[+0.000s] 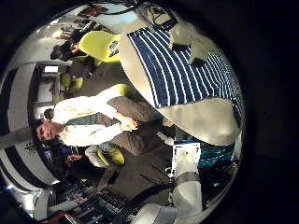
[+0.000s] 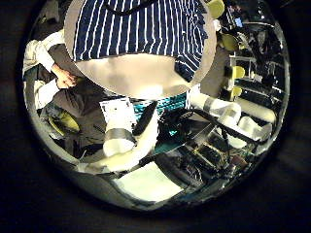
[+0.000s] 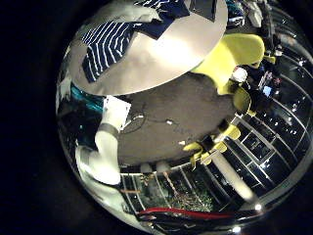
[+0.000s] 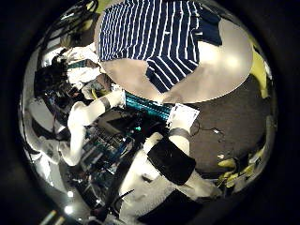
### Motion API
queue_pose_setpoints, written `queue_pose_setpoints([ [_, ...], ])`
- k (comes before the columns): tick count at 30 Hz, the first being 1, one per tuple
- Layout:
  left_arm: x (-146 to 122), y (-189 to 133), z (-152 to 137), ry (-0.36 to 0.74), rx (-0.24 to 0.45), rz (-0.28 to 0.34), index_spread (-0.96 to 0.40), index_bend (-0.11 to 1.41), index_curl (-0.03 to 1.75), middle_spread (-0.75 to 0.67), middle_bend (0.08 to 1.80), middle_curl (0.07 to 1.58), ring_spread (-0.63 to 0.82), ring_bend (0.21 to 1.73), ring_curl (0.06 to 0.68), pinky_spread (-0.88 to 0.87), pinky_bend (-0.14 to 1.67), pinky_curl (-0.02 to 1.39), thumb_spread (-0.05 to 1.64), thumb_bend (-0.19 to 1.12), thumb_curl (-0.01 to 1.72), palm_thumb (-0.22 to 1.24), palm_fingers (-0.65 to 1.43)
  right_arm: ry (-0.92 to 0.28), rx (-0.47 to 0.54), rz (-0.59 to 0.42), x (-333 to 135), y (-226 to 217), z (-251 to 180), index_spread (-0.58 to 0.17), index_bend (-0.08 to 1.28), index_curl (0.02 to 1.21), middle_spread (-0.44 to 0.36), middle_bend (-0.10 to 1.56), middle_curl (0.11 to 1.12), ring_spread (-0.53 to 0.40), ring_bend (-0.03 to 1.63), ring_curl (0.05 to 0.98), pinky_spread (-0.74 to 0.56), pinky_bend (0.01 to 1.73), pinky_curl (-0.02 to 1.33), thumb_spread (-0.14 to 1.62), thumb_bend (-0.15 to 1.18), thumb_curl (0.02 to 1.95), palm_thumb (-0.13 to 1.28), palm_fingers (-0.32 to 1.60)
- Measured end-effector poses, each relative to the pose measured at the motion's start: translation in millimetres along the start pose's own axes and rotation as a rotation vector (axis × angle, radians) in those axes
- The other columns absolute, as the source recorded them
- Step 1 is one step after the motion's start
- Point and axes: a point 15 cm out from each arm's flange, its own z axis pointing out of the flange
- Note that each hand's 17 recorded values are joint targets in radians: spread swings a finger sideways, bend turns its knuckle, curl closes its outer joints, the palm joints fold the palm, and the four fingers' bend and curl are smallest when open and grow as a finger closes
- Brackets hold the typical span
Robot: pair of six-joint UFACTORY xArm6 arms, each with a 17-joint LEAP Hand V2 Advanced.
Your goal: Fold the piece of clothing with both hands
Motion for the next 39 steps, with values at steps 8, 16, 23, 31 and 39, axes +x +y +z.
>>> queue_pose_setpoints([
  [8, -1, 7, 6, -0.004, -0.018, 0.002, -0.06, 0.18, 0.40, 0.05, 0.22, 0.44, 0.06, 0.76, 0.219, 0.00, 0.56, 0.36, 1.01, -0.03, 0.29, 0.22, 0.29, -0.006, -0.022, -0.006, 1, -8, -1, -0.327, 0.16, 0.30, 0.022, 0.24, 0.36, 0.165, 0.62, 0.202, 0.40, 0.72, 0.15, 1.35, -0.01, 0.28, 0.42, 0.17],
  [16, -15, 4, 26, -0.040, -0.057, 0.038, -0.07, 0.18, 0.40, 0.05, 0.21, 0.44, 0.06, 0.75, 0.213, 0.00, 0.56, 0.36, 1.02, -0.02, 0.30, 0.25, 0.30, -0.020, -0.043, -0.002, -1, -16, 8, -0.329, 0.16, 0.29, 0.026, 0.24, 0.36, 0.159, 0.61, 0.209, 0.39, 0.71, 0.16, 1.35, -0.01, 0.28, 0.42, 0.17],
  [23, -32, -24, 60, -0.079, -0.037, 0.070, -0.07, 0.18, 0.40, 0.03, 0.22, 0.44, 0.06, 0.75, 0.210, 0.00, 0.54, 0.35, 1.02, -0.02, 0.30, 0.26, 0.30, -0.063, -0.070, -0.009, -11, -23, 16, -0.323, 0.16, 0.29, 0.027, 0.24, 0.36, 0.156, 0.61, 0.214, 0.39, 0.70, 0.16, 1.35, -0.01, 0.27, 0.42, 0.18],
  [31, -48, -43, 95, -0.063, -0.082, 0.094, -0.05, 0.20, 0.41, 0.10, 0.21, 0.43, 0.13, 0.67, 0.186, 0.03, 0.52, 0.34, 1.02, -0.03, 0.30, 0.27, 0.24, -0.085, -0.080, 0.011, -16, -21, 16, -0.321, 0.16, 0.29, 0.027, 0.24, 0.37, 0.151, 0.61, 0.218, 0.39, 0.69, 0.17, 1.37, -0.01, 0.27, 0.43, 0.19],
  [39, -45, -62, 125, -0.050, -0.126, 0.108, -0.02, 0.18, 0.41, 0.19, 0.18, 0.39, 0.23, 0.65, 0.176, 0.11, 0.50, 0.33, 1.01, -0.03, 0.30, 0.28, 0.20, -0.088, -0.088, 0.034, -15, -25, 17, -0.317, 0.16, 0.29, 0.027, 0.24, 0.37, 0.150, 0.62, 0.225, 0.40, 0.69, 0.17, 1.37, -0.01, 0.27, 0.44, 0.19],
])
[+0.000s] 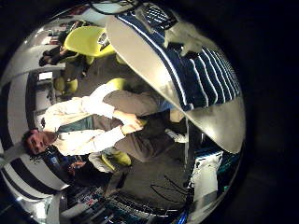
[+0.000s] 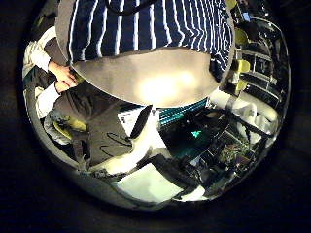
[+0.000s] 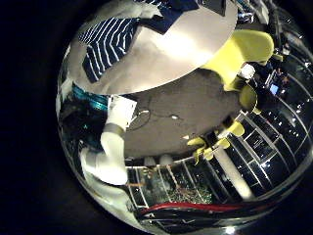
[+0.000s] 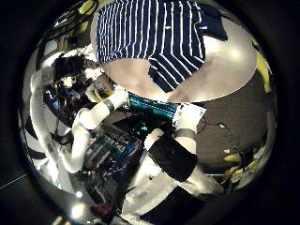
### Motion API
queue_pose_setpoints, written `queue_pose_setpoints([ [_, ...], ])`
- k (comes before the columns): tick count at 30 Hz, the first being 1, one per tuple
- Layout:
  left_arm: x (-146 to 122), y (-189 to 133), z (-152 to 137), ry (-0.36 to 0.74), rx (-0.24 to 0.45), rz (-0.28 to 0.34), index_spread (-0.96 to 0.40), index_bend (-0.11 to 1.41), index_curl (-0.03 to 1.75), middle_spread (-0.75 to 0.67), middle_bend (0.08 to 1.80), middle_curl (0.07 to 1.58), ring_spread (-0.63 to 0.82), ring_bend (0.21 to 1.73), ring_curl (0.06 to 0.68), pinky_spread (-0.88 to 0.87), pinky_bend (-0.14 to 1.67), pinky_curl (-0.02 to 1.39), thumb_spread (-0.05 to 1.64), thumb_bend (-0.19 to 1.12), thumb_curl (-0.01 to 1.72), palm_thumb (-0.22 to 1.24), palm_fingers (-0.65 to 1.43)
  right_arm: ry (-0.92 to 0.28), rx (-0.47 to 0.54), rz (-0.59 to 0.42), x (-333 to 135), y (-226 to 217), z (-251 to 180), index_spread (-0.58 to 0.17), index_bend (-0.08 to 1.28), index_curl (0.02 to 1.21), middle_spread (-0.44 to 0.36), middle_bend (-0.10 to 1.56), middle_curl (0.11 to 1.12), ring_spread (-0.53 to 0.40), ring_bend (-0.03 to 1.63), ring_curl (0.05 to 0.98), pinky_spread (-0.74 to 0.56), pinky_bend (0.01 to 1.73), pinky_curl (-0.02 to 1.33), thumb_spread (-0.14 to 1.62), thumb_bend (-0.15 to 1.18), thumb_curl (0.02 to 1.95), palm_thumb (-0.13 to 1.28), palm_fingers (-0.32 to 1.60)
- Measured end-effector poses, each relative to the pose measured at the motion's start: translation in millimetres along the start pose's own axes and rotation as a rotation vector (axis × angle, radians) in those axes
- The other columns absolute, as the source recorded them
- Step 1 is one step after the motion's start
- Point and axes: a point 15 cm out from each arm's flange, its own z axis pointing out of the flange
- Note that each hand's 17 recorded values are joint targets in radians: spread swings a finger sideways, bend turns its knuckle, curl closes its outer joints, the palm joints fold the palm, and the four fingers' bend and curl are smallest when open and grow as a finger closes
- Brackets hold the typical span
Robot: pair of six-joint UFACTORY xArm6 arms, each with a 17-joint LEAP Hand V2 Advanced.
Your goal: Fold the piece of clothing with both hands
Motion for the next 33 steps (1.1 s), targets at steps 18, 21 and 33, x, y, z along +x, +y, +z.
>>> queue_pose_setpoints([
  [18, 8, -31, 35, -0.014, -0.017, -0.003, -0.12, 0.20, 0.41, -0.10, 0.37, 0.43, -0.04, 0.71, 0.174, -0.09, 0.54, 0.31, 0.99, 0.00, 0.33, 0.42, 0.62, -0.013, -0.013, 0.006, -2, -3, 4, -0.318, 0.17, 0.29, 0.023, 0.24, 0.37, 0.140, 0.61, 0.224, 0.40, 0.68, 0.17, 1.37, -0.01, 0.27, 0.44, 0.20],
  [21, 2, -36, 36, -0.031, -0.028, -0.009, -0.20, 0.21, 0.45, -0.23, 0.51, 0.50, -0.25, 0.78, 0.210, -0.31, 0.64, 0.34, 1.00, 0.00, 0.34, 0.51, 0.84, -0.012, -0.010, 0.007, -2, -3, 3, -0.319, 0.17, 0.30, 0.022, 0.24, 0.37, 0.136, 0.60, 0.224, 0.40, 0.67, 0.17, 1.37, -0.01, 0.27, 0.44, 0.21],
  [33, -7, -52, 14, -0.057, 0.050, -0.036, -0.51, 0.35, 0.71, -0.51, 0.82, 0.77, -0.50, 1.17, 0.429, -0.62, 1.04, 0.54, 1.03, 0.00, 0.40, 0.74, 1.18, -0.013, -0.007, 0.002, -3, -8, 8, -0.313, 0.16, 0.29, -0.014, 0.27, 0.38, 0.027, 0.71, 0.248, 0.32, 0.66, 0.16, 1.37, 0.00, 0.28, 0.49, 0.37],
])
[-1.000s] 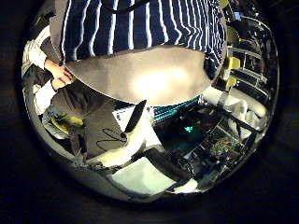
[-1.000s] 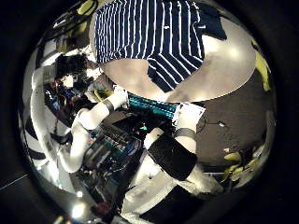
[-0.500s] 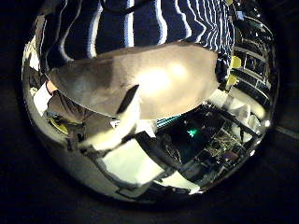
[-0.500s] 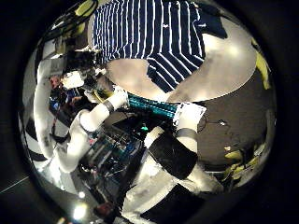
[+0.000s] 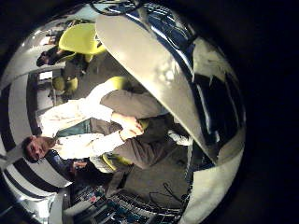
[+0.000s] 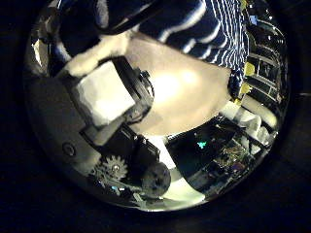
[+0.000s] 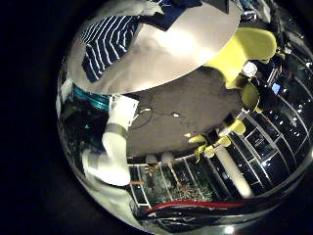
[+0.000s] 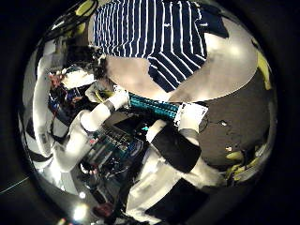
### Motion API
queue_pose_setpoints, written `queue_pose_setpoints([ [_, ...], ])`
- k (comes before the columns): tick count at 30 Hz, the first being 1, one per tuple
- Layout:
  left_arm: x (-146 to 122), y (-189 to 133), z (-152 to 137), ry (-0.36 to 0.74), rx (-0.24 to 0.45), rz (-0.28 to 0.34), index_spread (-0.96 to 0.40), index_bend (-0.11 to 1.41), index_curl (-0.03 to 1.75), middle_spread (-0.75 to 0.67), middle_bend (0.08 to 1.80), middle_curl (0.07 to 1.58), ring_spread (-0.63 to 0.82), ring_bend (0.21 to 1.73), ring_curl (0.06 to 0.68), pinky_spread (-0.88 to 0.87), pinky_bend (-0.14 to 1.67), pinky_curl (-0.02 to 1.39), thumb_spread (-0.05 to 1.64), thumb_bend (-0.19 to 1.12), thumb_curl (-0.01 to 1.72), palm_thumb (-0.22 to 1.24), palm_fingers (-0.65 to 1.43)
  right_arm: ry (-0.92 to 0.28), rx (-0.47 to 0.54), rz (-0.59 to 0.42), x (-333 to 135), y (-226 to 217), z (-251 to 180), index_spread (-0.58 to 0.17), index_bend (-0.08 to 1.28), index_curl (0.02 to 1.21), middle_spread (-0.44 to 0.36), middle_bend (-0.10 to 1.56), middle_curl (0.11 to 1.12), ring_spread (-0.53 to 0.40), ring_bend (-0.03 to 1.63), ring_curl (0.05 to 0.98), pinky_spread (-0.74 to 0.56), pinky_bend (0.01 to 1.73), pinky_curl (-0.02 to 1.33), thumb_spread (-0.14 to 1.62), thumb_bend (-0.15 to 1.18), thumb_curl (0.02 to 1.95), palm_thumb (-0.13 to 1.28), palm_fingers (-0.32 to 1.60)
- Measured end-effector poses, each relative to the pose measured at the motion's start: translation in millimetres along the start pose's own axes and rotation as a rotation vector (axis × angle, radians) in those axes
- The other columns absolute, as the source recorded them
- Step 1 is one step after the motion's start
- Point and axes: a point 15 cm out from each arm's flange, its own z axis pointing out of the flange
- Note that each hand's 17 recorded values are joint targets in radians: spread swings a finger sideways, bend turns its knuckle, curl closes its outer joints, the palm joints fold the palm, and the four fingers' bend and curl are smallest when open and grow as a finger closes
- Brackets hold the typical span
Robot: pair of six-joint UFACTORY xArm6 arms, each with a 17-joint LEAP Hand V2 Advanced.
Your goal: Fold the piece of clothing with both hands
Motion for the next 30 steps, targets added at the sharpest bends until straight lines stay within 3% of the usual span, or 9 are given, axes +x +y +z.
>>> queue_pose_setpoints([
  [3, -1, -1, -12, -0.005, 0.002, 0.003, -0.56, 0.40, 0.79, -0.54, 0.87, 0.81, -0.49, 1.23, 0.461, -0.62, 1.10, 0.58, 1.03, 0.00, 0.43, 0.80, 1.15, 0.016, 0.023, -0.017, -4, -11, 3, -0.307, 0.15, 0.29, -0.037, 0.32, 0.40, -0.041, 0.77, 0.269, 0.24, 0.67, 0.16, 1.34, 0.00, 0.30, 0.54, 0.41],
  [7, 3, -4, -22, -0.005, -0.007, 0.016, -0.62, 0.43, 0.88, -0.57, 0.91, 0.86, -0.49, 1.28, 0.488, -0.62, 1.15, 0.61, 1.03, -0.02, 0.45, 0.82, 1.10, 0.032, -0.028, -0.064, -17, -24, 51, -0.292, 0.16, 0.29, -0.066, 0.36, 0.42, -0.107, 0.81, 0.292, 0.14, 0.67, 0.15, 1.27, -0.02, 0.32, 0.55, 0.39],
  [10, 7, -5, -27, -0.001, -0.017, 0.021, -0.65, 0.43, 0.94, -0.58, 0.93, 0.88, -0.48, 1.30, 0.499, -0.61, 1.17, 0.63, 1.02, -0.02, 0.47, 0.82, 1.08, 0.051, -0.010, -0.092, -23, -43, 77, -0.274, 0.16, 0.30, -0.070, 0.37, 0.43, -0.138, 0.82, 0.304, 0.10, 0.67, 0.14, 1.21, -0.02, 0.33, 0.54, 0.33],
  [22, 7, -4, -40, 0.004, -0.033, 0.017, -0.72, 0.37, 1.14, -0.60, 0.94, 0.93, -0.48, 1.32, 0.510, -0.60, 1.20, 0.65, 1.02, -0.02, 0.50, 0.82, 1.07, 0.122, -0.058, -0.164, -49, -85, 129, -0.221, 0.17, 0.31, -0.060, 0.42, 0.45, -0.149, 0.79, 0.309, 0.08, 0.65, 0.14, 1.08, -0.02, 0.34, 0.52, 0.23],
  [28, 4, -4, -48, 0.003, -0.035, 0.015, -0.74, 0.33, 1.21, -0.61, 0.93, 0.95, -0.48, 1.31, 0.509, -0.60, 1.21, 0.66, 1.03, -0.02, 0.51, 0.81, 1.08, 0.163, -0.097, -0.174, -49, -95, 145, -0.211, 0.16, 0.31, -0.087, 0.48, 0.47, -0.156, 0.79, 0.315, 0.07, 0.64, 0.14, 1.06, -0.02, 0.35, 0.58, 0.25],
  [30, 3, -3, -52, 0.005, -0.045, 0.014, -0.74, 0.32, 1.23, -0.61, 0.92, 0.95, -0.48, 1.31, 0.509, -0.60, 1.21, 0.66, 1.02, -0.02, 0.51, 0.81, 1.08, 0.189, -0.094, -0.167, -44, -100, 147, -0.215, 0.16, 0.31, -0.118, 0.52, 0.49, -0.198, 0.85, 0.327, 0.01, 0.66, 0.14, 1.04, 0.00, 0.37, 0.64, 0.34],
])
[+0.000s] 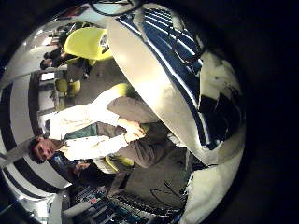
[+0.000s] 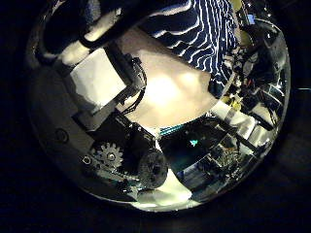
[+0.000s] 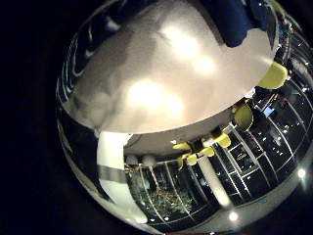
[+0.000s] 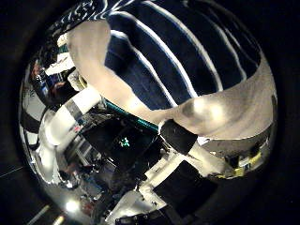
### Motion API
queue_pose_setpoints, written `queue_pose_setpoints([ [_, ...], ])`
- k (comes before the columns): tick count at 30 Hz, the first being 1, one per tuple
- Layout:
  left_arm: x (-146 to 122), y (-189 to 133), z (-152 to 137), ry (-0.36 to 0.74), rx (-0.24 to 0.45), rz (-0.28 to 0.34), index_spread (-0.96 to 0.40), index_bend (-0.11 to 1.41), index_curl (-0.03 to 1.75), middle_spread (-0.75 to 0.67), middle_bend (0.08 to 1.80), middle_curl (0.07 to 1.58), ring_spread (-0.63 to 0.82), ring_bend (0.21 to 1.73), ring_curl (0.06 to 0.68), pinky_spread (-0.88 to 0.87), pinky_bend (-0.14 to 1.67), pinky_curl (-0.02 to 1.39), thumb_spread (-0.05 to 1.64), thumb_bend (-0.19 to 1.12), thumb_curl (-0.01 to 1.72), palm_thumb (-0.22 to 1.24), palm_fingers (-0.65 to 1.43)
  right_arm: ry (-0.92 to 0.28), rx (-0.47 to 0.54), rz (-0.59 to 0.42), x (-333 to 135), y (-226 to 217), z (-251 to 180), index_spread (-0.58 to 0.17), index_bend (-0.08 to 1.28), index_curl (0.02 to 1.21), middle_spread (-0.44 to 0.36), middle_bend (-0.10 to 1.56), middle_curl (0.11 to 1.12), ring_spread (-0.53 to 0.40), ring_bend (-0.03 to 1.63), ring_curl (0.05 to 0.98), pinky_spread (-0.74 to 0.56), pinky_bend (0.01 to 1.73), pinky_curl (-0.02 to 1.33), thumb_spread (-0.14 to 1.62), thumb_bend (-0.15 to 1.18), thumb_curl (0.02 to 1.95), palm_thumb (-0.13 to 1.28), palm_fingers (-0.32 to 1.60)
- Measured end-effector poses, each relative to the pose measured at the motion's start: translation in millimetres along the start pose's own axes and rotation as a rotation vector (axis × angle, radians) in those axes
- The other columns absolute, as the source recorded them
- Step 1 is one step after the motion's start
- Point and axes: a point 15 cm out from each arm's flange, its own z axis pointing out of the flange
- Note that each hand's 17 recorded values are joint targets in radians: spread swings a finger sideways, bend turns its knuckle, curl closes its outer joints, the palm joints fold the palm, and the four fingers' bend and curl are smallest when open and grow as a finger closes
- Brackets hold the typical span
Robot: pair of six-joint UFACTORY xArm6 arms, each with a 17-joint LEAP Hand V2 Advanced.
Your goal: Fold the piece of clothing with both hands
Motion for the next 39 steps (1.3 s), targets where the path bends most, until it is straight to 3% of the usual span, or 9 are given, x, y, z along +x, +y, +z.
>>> queue_pose_setpoints([
  [2, 1, 1, -2, 0.005, -0.007, 0.004, -0.75, 0.31, 1.24, -0.61, 0.92, 0.95, -0.48, 1.31, 0.509, -0.60, 1.21, 0.66, 1.02, -0.02, 0.51, 0.81, 1.08, 0.021, 0.009, 0.015, 4, -6, 2, -0.256, 0.14, 0.29, -0.177, 0.56, 0.53, -0.260, 0.99, 0.375, -0.19, 0.90, 0.20, 1.03, 0.01, 0.40, 0.73, 0.59],
  [6, 3, 1, -1, 0.011, -0.012, 0.006, -0.76, 0.29, 1.27, -0.62, 0.91, 0.96, -0.48, 1.31, 0.508, -0.60, 1.21, 0.65, 1.02, -0.02, 0.51, 0.81, 1.08, 0.032, 0.048, 0.031, 9, -18, 1, -0.336, 0.19, 0.30, -0.247, 0.65, 0.60, -0.297, 1.11, 0.433, -0.32, 1.10, 0.27, 1.01, 0.00, 0.42, 0.80, 0.80],
  [7, 3, 1, 0, 0.011, -0.017, 0.007, -0.76, 0.28, 1.28, -0.62, 0.91, 0.96, -0.48, 1.31, 0.508, -0.60, 1.20, 0.65, 1.02, -0.02, 0.51, 0.81, 1.08, 0.034, 0.070, 0.034, 10, -23, -1, -0.378, 0.29, 0.33, -0.272, 0.71, 0.64, -0.301, 1.13, 0.453, -0.33, 1.18, 0.31, 1.01, 0.01, 0.43, 0.85, 1.01],
  [11, 3, 6, -1, 0.013, -0.039, 0.014, -0.76, 0.26, 1.31, -0.63, 0.90, 0.97, -0.48, 1.31, 0.507, -0.60, 1.20, 0.65, 1.02, -0.02, 0.52, 0.80, 1.08, 0.026, 0.160, 0.064, 20, -31, -11, -0.436, 0.63, 0.51, -0.295, 0.87, 0.76, -0.283, 1.20, 0.529, -0.29, 1.27, 0.39, 1.07, 0.00, 0.44, 0.90, 1.19],
  [14, 4, 11, -2, 0.023, -0.057, 0.029, -0.76, 0.26, 1.32, -0.63, 0.90, 0.97, -0.48, 1.30, 0.507, -0.60, 1.20, 0.65, 1.02, -0.02, 0.52, 0.80, 1.09, 0.020, 0.205, 0.087, 31, -27, -20, -0.439, 0.83, 0.62, -0.296, 0.99, 0.83, -0.273, 1.26, 0.574, -0.26, 1.33, 0.44, 1.21, 0.00, 0.42, 0.89, 1.15],
  [19, 5, 17, -2, 0.035, -0.069, 0.043, -0.77, 0.24, 1.34, -0.64, 0.89, 0.98, -0.48, 1.30, 0.506, -0.61, 1.20, 0.65, 1.03, -0.02, 0.52, 0.79, 1.09, 0.011, 0.215, 0.111, 40, -6, -35, -0.417, 0.97, 0.76, -0.285, 1.10, 0.91, -0.266, 1.35, 0.643, -0.22, 1.41, 0.51, 1.36, 0.02, 0.42, 0.92, 1.03],
  [28, 7, 33, -19, 0.055, -0.070, 0.075, -0.76, 0.21, 1.37, -0.65, 0.88, 0.99, -0.48, 1.30, 0.506, -0.61, 1.20, 0.65, 1.03, -0.02, 0.52, 0.79, 1.09, -0.051, 0.246, 0.189, 65, 67, -65, -0.389, 1.05, 0.90, -0.266, 1.21, 0.99, -0.250, 1.43, 0.721, -0.17, 1.49, 0.64, 1.45, 0.03, 0.43, 0.94, 0.93],
  [33, 8, 50, -37, 0.063, -0.090, 0.106, -0.76, 0.20, 1.39, -0.65, 0.88, 0.99, -0.48, 1.30, 0.506, -0.61, 1.19, 0.65, 1.03, -0.02, 0.52, 0.79, 1.10, -0.089, 0.320, 0.190, 57, 95, -90, -0.380, 1.07, 0.94, -0.255, 1.24, 1.00, -0.242, 1.46, 0.741, -0.16, 1.50, 0.69, 1.45, 0.02, 0.44, 0.95, 0.91],
  [39, -1, 62, -87, 0.062, -0.078, 0.099, -0.76, 0.20, 1.40, -0.65, 0.87, 0.99, -0.48, 1.30, 0.506, -0.61, 1.19, 0.65, 1.03, -0.02, 0.52, 0.78, 1.10, -0.124, 0.414, 0.216, 59, 115, -142, -0.368, 1.06, 0.98, -0.239, 1.27, 1.00, -0.234, 1.47, 0.756, -0.15, 1.49, 0.75, 1.45, 0.01, 0.45, 0.97, 0.91],
])
